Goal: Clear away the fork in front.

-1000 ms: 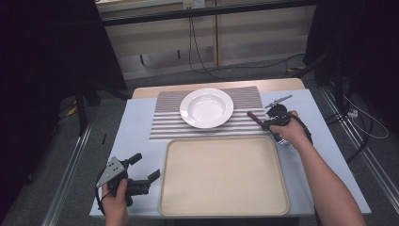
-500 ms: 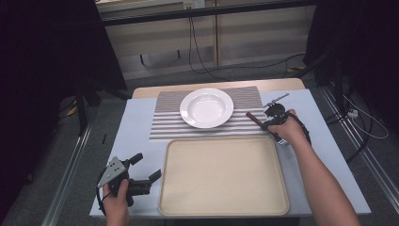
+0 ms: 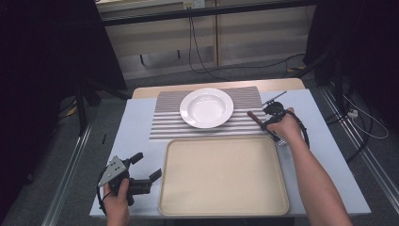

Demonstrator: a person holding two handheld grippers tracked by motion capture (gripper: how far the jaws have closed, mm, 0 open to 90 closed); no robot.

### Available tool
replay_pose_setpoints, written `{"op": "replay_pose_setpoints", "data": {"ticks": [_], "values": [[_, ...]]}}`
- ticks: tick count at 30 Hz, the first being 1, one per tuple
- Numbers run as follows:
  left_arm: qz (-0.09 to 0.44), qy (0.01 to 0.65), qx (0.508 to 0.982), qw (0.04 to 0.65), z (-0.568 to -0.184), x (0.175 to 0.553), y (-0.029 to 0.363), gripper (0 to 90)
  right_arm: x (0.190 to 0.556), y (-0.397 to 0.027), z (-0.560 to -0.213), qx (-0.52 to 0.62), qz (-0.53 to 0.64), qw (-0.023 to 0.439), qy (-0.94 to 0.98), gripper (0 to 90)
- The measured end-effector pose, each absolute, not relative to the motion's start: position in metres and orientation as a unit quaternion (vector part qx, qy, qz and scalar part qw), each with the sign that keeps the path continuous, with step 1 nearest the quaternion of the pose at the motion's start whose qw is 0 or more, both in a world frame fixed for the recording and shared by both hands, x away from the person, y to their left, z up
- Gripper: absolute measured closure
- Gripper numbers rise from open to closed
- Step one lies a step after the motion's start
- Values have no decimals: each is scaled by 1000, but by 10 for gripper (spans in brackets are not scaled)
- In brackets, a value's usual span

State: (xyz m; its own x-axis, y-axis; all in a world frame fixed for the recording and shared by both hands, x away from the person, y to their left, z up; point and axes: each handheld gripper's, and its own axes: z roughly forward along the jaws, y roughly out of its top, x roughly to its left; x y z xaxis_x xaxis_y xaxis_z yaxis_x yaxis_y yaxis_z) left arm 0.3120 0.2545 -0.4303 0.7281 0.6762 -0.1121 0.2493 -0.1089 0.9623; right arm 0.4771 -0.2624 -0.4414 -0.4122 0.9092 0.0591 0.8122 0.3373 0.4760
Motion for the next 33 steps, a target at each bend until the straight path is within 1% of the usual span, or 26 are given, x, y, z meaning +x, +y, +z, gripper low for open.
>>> {"op": "replay_pose_setpoints", "data": {"ticks": [2, 9, 12, 17, 19, 23, 28, 33], "values": [[184, 320, 721, 587, -430, 312, 255, 22, 476, -264, -442, 534, 230, 109, 806, 777], [184, 322, 720, 587, -430, 312, 255, 22, 474, -258, -442, 525, 219, 132, 812, 783], [182, 322, 720, 586, -430, 312, 254, 22, 469, -261, -444, 518, 237, 141, 810, 784], [185, 327, 716, 588, -429, 313, 253, 22, 467, -265, -444, 517, 255, 140, 805, 784], [183, 323, 722, 584, -431, 314, 252, 22, 467, -267, -442, 518, 269, 148, 799, 784], [182, 329, 717, 587, -432, 313, 253, 22, 466, -272, -435, 517, 292, 155, 790, 785], [181, 328, 713, 592, -431, 311, 252, 22, 460, -282, -419, 507, 321, 183, 779, 785], [180, 328, 713, 592, -432, 312, 249, 22, 452, -287, -406, 505, 354, 187, 765, 784]]}}
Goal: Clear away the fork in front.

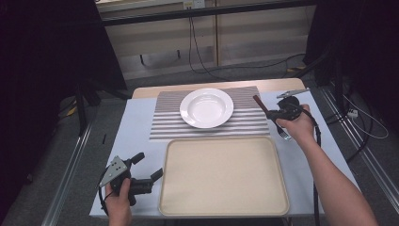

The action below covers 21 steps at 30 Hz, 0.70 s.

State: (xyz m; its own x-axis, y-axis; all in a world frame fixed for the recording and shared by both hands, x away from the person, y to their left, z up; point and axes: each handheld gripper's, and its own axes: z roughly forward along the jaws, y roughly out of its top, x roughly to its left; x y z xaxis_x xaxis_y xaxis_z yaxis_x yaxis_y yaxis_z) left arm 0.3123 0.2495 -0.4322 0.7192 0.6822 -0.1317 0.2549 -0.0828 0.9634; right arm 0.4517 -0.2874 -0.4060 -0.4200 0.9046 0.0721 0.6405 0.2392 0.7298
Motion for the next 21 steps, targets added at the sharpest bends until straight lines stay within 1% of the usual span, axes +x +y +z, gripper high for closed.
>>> {"op": "replay_pose_setpoints", "data": {"ticks": [4, 5, 6, 13, 14, 15, 16, 21], "values": [[181, 331, 711, 593, -432, 313, 250, 22, 445, -286, -400, 501, 369, 191, 759, 784], [183, 331, 709, 595, -431, 312, 251, 22, 439, -282, -397, 496, 396, 189, 750, 784], [183, 331, 709, 595, -431, 312, 251, 21, 439, -282, -397, 496, 396, 189, 750, 784], [187, 328, 708, 596, -425, 311, 243, 19, 407, -252, -388, 457, 462, 180, 739, 784], [187, 328, 708, 596, -425, 311, 243, 19, 407, -252, -388, 457, 462, 180, 739, 784], [190, 331, 706, 597, -423, 312, 240, 19, 399, -246, -387, 450, 480, 174, 733, 784], [190, 331, 706, 597, -423, 312, 240, 19, 399, -246, -387, 450, 480, 174, 733, 784], [188, 327, 708, 597, -414, 316, 232, 18, 375, -229, -391, 431, 514, 160, 724, 783]]}}
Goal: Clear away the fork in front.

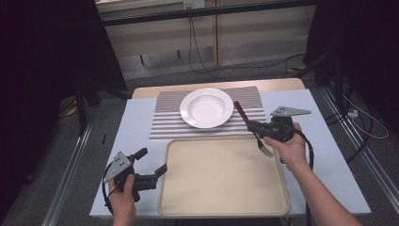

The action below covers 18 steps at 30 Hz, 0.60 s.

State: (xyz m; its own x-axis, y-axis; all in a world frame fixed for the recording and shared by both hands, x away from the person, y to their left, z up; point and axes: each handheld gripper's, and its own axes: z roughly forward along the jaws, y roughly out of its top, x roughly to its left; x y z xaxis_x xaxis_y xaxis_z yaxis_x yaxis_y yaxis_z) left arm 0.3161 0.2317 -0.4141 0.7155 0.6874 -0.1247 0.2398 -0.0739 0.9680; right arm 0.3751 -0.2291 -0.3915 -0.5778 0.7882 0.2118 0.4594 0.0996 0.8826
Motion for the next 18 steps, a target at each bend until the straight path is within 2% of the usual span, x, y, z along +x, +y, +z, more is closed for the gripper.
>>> {"op": "replay_pose_setpoints", "data": {"ticks": [10, 18], "values": [[171, 327, 708, 603, -395, 328, 198, 15, 346, -208, -405, 413, 569, 148, 696, 783], [159, 335, 699, 612, -391, 336, 175, 17, 341, -197, -407, 398, 576, 143, 699, 783]]}}
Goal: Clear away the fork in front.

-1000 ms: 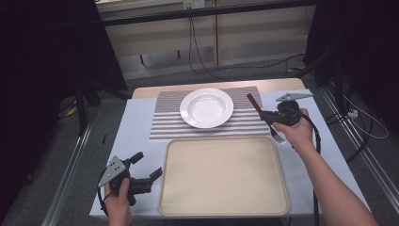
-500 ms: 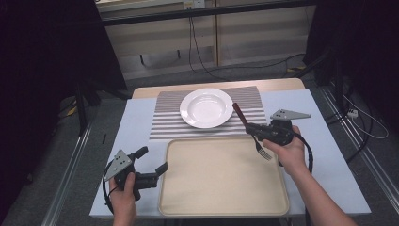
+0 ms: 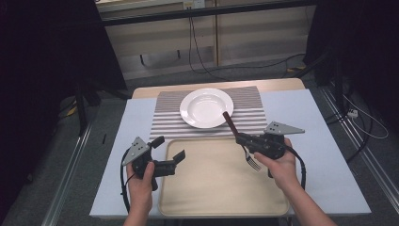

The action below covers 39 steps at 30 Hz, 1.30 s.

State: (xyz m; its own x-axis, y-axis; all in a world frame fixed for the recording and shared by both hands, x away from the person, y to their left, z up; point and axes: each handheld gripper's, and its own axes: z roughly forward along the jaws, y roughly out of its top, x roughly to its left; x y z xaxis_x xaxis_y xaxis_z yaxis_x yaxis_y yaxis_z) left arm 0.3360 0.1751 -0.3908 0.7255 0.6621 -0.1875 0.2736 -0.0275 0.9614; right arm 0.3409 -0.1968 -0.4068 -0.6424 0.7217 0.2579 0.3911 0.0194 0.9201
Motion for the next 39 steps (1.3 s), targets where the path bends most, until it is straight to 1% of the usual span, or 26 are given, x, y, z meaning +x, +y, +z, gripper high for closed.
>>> {"op": "replay_pose_setpoints", "data": {"ticks": [5, 9, 14, 18, 20, 23, 24, 26, 27, 28, 29, 30, 32, 34, 35, 36, 37, 39], "values": [[155, 321, 700, 619, -386, 340, 162, 17, 335, -187, -405, 385, 587, 145, 697, 783], [163, 316, 703, 616, -380, 343, 151, 17, 331, -178, -402, 376, 590, 150, 699, 783], [147, 326, 705, 612, -374, 350, 135, 24, 328, -168, -405, 372, 590, 152, 700, 783], [135, 331, 717, 599, -374, 354, 124, 30, 327, -161, -406, 364, 590, 152, 704, 783], [132, 329, 720, 597, -374, 355, 119, 41, 327, -156, -406, 361, 591, 151, 706, 783], [129, 327, 725, 592, -374, 356, 113, 90, 327, -149, -407, 353, 588, 154, 712, 782], [123, 327, 726, 593, -374, 357, 111, 90, 326, -147, -408, 352, 587, 153, 713, 782], [126, 329, 722, 596, -375, 357, 108, 175, 325, -143, -410, 348, 586, 152, 716, 783], [119, 325, 721, 601, -376, 357, 107, 236, 324, -141, -410, 345, 585, 156, 717, 783], [114, 325, 718, 604, -376, 358, 105, 326, 322, -137, -410, 338, 583, 160, 722, 783], [109, 326, 717, 607, -377, 359, 103, 326, 322, -137, -410, 338, 583, 160, 722, 783], [98, 329, 713, 611, -379, 360, 100, 397, 321, -135, -409, 333, 585, 165, 721, 782], [93, 329, 714, 612, -380, 361, 98, 404, 321, -134, -409, 334, 585, 163, 721, 782], [81, 325, 714, 615, -382, 361, 94, 482, 321, -132, -408, 329, 585, 164, 723, 783], [75, 324, 714, 617, -382, 360, 92, 546, 320, -131, -407, 329, 585, 166, 722, 783], [70, 324, 709, 622, -382, 359, 92, 642, 319, -130, -407, 327, 588, 167, 721, 783], [61, 321, 705, 629, -381, 359, 92, 718, 319, -130, -406, 327, 587, 167, 722, 782], [31, 320, 696, 642, -380, 359, 92, 775, 319, -130, -406, 325, 591, 169, 719, 781]]}}
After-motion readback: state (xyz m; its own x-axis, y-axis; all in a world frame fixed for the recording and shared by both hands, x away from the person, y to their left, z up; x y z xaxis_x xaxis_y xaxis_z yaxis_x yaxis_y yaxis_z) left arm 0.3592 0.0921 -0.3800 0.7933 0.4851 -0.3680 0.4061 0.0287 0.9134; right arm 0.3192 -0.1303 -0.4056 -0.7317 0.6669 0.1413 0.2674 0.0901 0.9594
